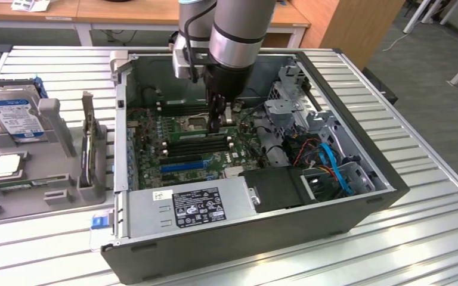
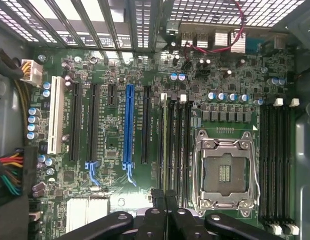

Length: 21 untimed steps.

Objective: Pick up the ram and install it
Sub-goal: 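Insert the ram into the slot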

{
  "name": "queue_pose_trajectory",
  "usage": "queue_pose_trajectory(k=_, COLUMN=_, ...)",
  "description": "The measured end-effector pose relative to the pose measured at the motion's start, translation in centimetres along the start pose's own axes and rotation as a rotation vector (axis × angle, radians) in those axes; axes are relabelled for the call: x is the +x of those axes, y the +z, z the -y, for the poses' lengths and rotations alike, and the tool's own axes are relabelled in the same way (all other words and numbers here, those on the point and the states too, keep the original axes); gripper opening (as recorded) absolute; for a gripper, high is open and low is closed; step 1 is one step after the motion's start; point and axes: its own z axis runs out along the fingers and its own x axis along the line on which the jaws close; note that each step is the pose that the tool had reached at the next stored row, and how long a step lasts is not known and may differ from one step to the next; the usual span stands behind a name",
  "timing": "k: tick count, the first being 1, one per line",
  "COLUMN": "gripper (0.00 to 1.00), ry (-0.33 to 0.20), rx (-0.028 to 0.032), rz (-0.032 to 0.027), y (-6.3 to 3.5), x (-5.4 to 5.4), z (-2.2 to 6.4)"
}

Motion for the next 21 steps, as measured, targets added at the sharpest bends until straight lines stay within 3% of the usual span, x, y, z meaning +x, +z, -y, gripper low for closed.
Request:
queue_pose_trajectory(k=6, gripper=0.11, ry=0.000, rx=0.0000, rz=0.0001, y=0.55, x=0.03, z=0.03)
queue_pose_trajectory(k=21, gripper=0.11, ry=0.018, rx=0.0009, rz=0.0011, y=0.63, x=0.04, z=0.04)
